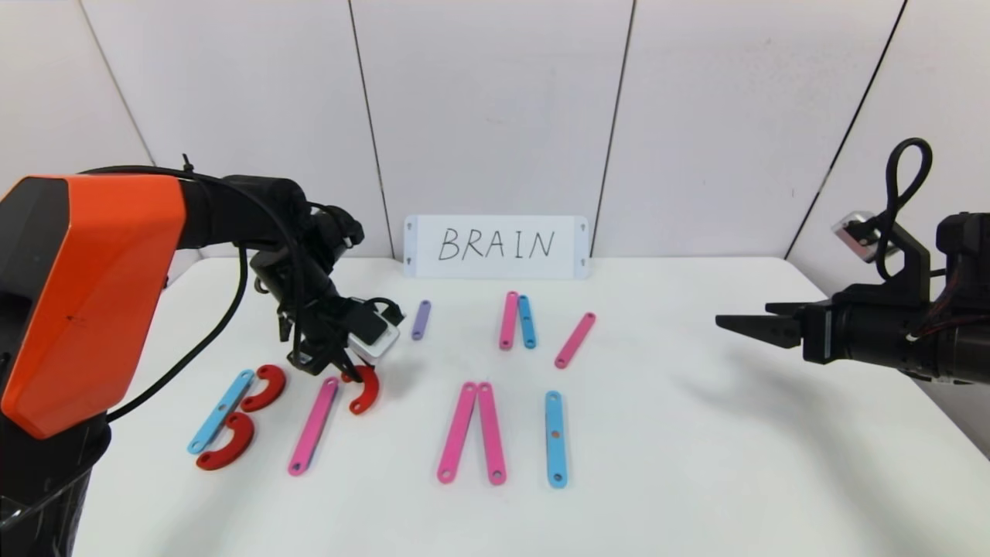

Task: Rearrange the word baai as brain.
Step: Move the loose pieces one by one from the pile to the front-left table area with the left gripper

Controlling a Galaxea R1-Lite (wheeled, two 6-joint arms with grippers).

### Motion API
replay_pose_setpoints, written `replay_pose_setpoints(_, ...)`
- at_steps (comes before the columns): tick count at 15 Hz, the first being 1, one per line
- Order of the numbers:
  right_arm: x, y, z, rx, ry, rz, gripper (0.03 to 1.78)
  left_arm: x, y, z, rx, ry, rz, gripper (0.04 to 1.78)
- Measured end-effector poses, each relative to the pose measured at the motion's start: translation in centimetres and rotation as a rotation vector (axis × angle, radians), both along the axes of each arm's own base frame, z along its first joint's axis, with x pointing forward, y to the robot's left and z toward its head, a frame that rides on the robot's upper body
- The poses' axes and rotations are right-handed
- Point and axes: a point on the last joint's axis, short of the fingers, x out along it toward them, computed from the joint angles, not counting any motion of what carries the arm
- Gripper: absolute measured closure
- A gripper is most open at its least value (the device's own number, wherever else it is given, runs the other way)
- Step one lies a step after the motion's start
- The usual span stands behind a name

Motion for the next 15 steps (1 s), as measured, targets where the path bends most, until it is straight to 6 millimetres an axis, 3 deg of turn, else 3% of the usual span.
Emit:
replay_pose_setpoints(7,0.2,0.2,-0.4,-0.011,0.006,0.013,0.08,-0.7,-0.8,0.2,0.065,-0.017,-0.158,1.53)
replay_pose_setpoints(15,0.2,0.2,-0.5,-0.013,0.011,0.014,0.08,-0.9,-1.7,-0.2,0.075,-0.001,-0.221,1.53)
